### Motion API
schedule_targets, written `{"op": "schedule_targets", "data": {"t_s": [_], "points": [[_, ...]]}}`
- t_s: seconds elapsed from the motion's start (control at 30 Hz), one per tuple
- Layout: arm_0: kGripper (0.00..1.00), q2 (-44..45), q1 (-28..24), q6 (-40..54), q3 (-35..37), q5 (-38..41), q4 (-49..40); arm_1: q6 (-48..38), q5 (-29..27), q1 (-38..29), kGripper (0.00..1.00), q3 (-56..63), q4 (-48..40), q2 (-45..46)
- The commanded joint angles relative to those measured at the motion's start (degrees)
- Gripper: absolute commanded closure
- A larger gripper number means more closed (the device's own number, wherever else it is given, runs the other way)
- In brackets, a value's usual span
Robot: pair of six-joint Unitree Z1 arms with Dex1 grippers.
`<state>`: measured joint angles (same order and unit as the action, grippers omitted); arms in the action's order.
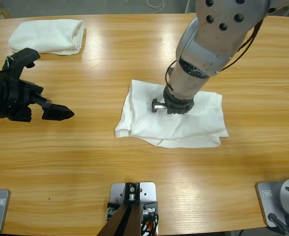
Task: Fold clothes
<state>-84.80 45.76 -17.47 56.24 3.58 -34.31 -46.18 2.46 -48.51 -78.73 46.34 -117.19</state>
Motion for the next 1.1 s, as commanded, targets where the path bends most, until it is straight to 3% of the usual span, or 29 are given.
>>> {"op": "schedule_targets", "data": {"t_s": [0.03, 0.37, 0.47, 0.63, 0.67, 0.73, 0.77, 0.8, 0.83, 0.87, 0.9, 0.93, 1.0, 1.1], "points": [[0.004, 1.04, 0.21, -0.2, -2.6, -0.61, 0.83, 28.75, -5.31, -1.33, 0.11, -0.71, 3.15, -7.04], [0.004, 0.64, 0.21, -0.2, -3.4, -0.6, 1.04, 75.38, -4.01, -3.03, 0.0, 4.86, 3.73, 2.28], [0.004, 0.0, 0.21, -0.25, -3.51, -0.6, 1.72, 76.56, -4.47, -3.7, 0.007, 8.62, -0.09, 6.97], [0.004, -1.37, 1.16, -0.2, -2.88, 0.02, 4.38, 68.37, -1.69, -2.66, 0.018, 7.53, -1.23, 20.53], [0.028, -1.6, 1.65, -0.2, -2.75, 0.04, 5.19, 65.99, -1.46, -2.4, 0.018, 6.83, -1.27, 23.23], [0.174, -2.74, 2.74, 0.1, -2.05, 1.16, 6.96, 60.69, -1.36, -0.76, 0.02, 6.09, -1.71, 28.15], [0.255, -3.6, 3.34, 0.4, -1.66, 2.34, 8.77, 56.96, -1.3, 0.94, 0.052, 6.64, -2.44, 30.14], [0.348, -4.9, 3.99, 0.91, -0.89, 4.33, 10.81, 53.3, -0.93, 3.42, 0.203, 8.29, -3.78, 31.76], [0.482, -6.46, 4.78, 1.47, 0.36, 6.88, 12.73, 50.19, 0.63, 6.65, 0.486, 10.82, -5.36, 32.97], [0.659, -8.19, 5.85, 1.65, 2.03, 8.7, 14.03, 48.82, 4.89, 10.17, 0.853, 13.56, -6.75, 33.74], [0.918, -10.02, 7.03, 1.65, 3.59, 10.29, 15.4, 48.82, 10.26, 13.67, 1.0, 16.52, -8.79, 34.64], [1.0, -11.56, 8.05, 1.44, 4.49, 11.08, 17.37, 48.68, 14.27, 16.45, 1.0, 20.23, -11.88, 35.91], [1.0, -14.46, 10.17, -0.86, 4.54, 11.59, 23.13, 46.61, 18.47, 21.12, 1.0, 26.2, -16.79, 36.57], [1.0, -20.53, 12.63, -2.76, 5.23, 13.31, 28.62, 45.92, 31.06, 29.52, 1.0, 31.62, -21.57, 31.95]]}}
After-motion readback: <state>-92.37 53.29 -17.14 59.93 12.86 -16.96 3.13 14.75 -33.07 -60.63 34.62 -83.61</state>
